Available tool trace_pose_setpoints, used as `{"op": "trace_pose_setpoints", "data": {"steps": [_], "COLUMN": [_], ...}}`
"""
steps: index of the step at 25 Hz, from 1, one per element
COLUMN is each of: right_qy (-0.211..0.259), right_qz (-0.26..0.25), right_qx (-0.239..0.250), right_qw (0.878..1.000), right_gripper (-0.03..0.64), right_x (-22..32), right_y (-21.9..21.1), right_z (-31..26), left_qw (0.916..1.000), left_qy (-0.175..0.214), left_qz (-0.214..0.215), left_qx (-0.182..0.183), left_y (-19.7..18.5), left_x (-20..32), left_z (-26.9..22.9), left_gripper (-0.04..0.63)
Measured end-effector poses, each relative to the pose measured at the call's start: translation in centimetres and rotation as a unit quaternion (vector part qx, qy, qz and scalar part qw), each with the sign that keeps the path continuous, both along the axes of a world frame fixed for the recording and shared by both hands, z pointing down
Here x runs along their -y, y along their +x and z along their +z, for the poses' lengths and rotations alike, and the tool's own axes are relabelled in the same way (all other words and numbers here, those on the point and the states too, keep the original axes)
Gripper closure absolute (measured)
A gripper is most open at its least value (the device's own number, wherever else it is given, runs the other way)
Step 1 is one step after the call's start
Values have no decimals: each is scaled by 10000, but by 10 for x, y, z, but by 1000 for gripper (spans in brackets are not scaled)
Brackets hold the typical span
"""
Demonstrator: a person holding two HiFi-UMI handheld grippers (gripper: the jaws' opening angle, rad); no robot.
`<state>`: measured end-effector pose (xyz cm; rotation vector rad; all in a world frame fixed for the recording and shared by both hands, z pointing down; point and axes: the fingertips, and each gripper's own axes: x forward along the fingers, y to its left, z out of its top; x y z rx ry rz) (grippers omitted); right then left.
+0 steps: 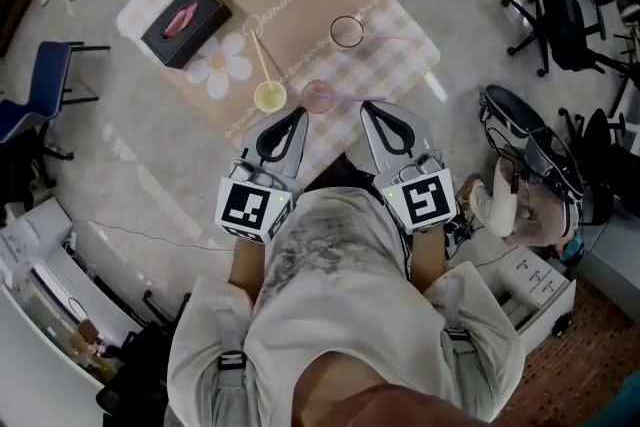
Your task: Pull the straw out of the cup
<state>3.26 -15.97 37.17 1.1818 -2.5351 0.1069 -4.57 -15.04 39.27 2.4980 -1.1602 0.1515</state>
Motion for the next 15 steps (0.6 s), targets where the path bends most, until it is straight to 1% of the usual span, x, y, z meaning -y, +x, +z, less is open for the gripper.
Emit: {"op": "trace_pose_setpoints", "data": {"steps": [10,15], "right_qy": [-133,-410], "right_qz": [7,79], "right_qx": [-79,-156], "right_qw": [9999,9990], "right_gripper": [606,606], "right_x": [10,14], "right_y": [9,15], "right_z": [15,29], "left_qw": [9999,9997], "left_qy": [-149,-234], "left_qz": [28,53], "left_qx": [-43,-52], "left_y": [8,13], "left_x": [10,16], "left_z": [12,19], "left_gripper": [591,591]}}
